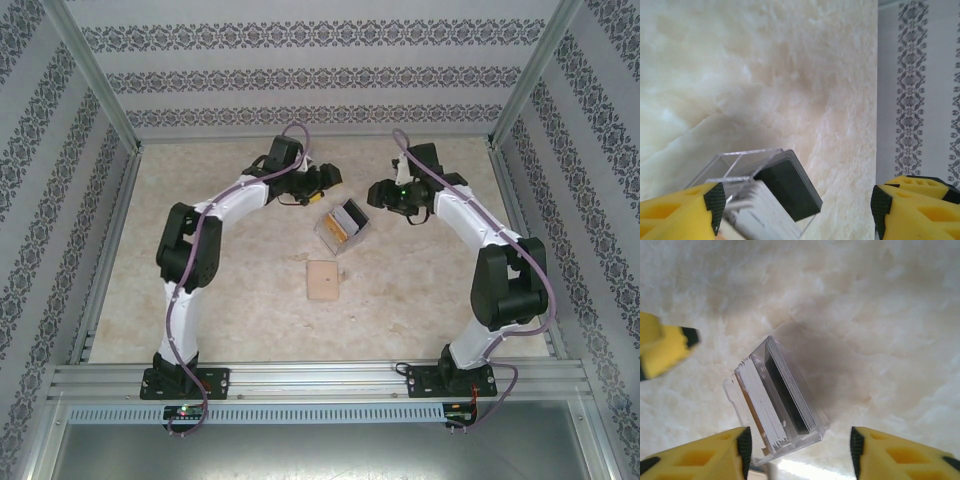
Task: Put the credit cards into the card holder
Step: Move the storage box to the center of the table, then pick up the credit card from the storage box.
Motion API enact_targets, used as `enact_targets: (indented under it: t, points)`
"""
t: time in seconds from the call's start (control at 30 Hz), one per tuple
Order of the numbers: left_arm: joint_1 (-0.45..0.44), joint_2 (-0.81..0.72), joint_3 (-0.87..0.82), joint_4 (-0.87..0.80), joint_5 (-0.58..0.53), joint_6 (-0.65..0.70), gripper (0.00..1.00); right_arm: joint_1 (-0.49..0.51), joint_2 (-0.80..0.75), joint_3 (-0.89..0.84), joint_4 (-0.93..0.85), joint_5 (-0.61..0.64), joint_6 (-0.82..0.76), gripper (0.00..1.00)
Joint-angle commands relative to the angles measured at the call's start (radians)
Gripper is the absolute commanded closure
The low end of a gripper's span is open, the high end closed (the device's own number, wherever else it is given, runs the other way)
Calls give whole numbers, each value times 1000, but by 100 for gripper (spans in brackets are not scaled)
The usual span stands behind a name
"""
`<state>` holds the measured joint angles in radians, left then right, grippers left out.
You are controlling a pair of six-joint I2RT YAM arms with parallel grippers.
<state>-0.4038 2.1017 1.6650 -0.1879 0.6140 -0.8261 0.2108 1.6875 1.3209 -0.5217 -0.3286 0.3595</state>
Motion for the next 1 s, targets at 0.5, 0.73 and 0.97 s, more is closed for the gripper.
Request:
enact_targets:
  t: [0.5, 0.73, 0.97]
  points:
    - [17, -238, -459, 153, -203, -178, 33, 294, 225, 300, -256, 263, -323, 64]
    - [28, -320, -577, 177, -302, -213, 31, 355, 313, 349, -285, 359, -350, 65]
    - [47, -431, -698, 187, -386, -230, 30, 393, 361, 368, -288, 504, -357, 61]
